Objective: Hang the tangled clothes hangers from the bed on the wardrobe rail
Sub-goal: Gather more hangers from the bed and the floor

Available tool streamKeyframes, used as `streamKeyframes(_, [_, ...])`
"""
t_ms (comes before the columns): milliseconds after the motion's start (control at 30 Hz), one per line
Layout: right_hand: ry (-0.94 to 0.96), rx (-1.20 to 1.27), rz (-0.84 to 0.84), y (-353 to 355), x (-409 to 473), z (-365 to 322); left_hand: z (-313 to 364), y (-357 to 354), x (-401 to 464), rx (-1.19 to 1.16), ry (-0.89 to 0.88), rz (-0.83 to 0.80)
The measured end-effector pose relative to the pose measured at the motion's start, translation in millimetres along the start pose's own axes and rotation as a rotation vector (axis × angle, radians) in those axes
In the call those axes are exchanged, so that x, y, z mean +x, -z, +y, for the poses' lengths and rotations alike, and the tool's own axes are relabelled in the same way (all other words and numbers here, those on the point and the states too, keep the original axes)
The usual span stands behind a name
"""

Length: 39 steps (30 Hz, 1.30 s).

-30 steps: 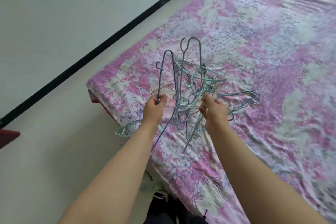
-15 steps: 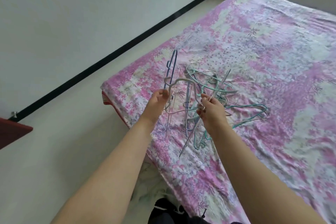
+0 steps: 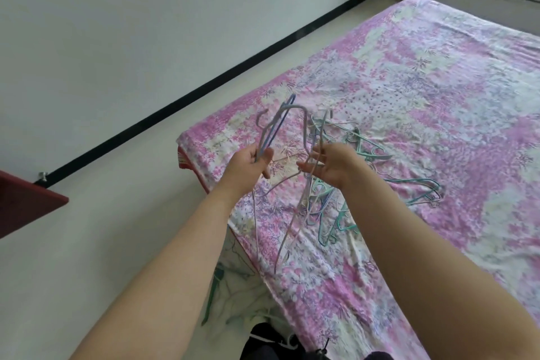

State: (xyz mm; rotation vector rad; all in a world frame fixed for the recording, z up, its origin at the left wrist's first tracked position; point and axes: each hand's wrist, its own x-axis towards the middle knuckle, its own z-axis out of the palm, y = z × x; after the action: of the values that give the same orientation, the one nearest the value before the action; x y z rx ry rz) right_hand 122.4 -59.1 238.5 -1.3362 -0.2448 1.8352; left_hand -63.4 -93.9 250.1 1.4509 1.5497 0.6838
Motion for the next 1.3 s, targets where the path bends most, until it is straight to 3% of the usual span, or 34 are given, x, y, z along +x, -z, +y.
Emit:
streamKeyframes(100, [0.018,-0.331,-0.05,-15,-9,3,-9,5,-3,0.084,0.108,0.109])
streamKeyframes(200, [0.1,-0.691,-0.11,-20,-12,9,-25,14,-2,0.018,0.278,0.174])
streamKeyframes(267, [0.221,-0.884,-0.096,-19,-9,17,-37,17,-4,-0.138,0.383,0.232])
streamKeyframes(433, [0.723,-1.345,-0.044,-20,-3,56,-57,14,-17,-0.662,0.576,0.353])
streamKeyframes(533, [0.782,-1.421,-0.01,-27,-5,85,-57,17,-22,-0.854,0.562,0.407])
streamKeyframes(600, [0.812,-1.345,0.038,-33,-10,104,-61,23,-26,-0.876,0.529,0.439])
streamKeyframes(700, [0.766,-1.22,-0.095,-56,-15,128,-67,25,-34,-0.975,0.507,0.347])
streamKeyframes(800, [0.65,-1.37,-0.379,-82,-24,151,-78,31,-50,-1.145,0.541,0.239])
streamKeyframes(867, [0.743,-1.542,-0.492,-95,-29,167,-96,41,-62,-1.14,0.576,0.249])
streamKeyframes(933, [0.84,-1.617,-0.58,-104,-35,181,-115,52,-75,-1.1,0.61,0.379])
streamKeyframes(1000, [0.788,-1.433,-0.528,-106,-38,192,-131,64,-87,-1.133,0.603,0.56])
streamKeyframes(1100, [0.652,-1.048,-0.248,-95,-25,203,-146,88,-112,-1.291,0.536,0.623])
streamKeyframes(1167, [0.557,-1.074,-0.191,-86,-6,215,-160,106,-129,-1.348,0.487,0.696])
streamKeyframes(1300, [0.213,-1.393,-0.327,-71,22,261,-188,131,-158,-1.328,0.464,0.785])
